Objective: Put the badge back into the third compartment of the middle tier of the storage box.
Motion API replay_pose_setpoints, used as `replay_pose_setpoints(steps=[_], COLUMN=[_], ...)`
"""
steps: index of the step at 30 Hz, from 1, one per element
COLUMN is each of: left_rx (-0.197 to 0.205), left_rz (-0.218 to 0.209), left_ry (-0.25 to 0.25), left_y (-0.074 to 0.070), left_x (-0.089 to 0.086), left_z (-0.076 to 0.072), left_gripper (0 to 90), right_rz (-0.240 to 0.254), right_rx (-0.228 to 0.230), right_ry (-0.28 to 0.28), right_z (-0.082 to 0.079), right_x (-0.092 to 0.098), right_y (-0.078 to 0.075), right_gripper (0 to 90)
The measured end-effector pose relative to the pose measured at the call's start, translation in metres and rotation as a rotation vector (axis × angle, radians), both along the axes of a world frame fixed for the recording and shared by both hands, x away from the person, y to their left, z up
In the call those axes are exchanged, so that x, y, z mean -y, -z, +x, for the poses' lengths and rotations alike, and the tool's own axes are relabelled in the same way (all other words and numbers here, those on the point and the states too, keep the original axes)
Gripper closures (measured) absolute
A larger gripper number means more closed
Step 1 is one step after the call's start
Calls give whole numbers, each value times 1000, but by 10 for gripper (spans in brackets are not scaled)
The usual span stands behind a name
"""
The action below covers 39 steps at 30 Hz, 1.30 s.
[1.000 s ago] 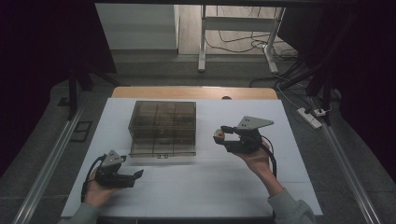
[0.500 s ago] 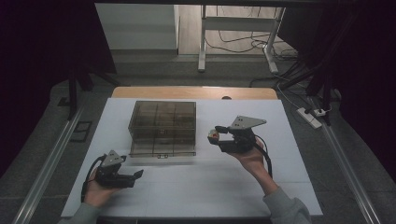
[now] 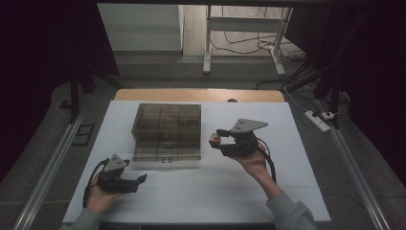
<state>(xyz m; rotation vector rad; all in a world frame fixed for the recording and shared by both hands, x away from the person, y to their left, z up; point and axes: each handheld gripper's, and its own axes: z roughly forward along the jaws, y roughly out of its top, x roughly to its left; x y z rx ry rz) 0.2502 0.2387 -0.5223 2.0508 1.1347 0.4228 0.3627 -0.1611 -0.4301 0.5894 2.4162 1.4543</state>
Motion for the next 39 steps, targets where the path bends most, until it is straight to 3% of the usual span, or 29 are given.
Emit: replay_pose_setpoints(steps=[29, 39], left_rx=[0, -4], left_rz=[2, 3], left_ry=[1, 3], left_y=[0, 1], left_x=[0, 0], left_z=[0, 0], left_gripper=[111, 111], right_rz=[-24, -39], right_rx=[-17, -44], right_ry=[-47, -63], right_z=[4, 10], right_x=[-30, -44], right_y=[10, 21], right_gripper=[469, 469])
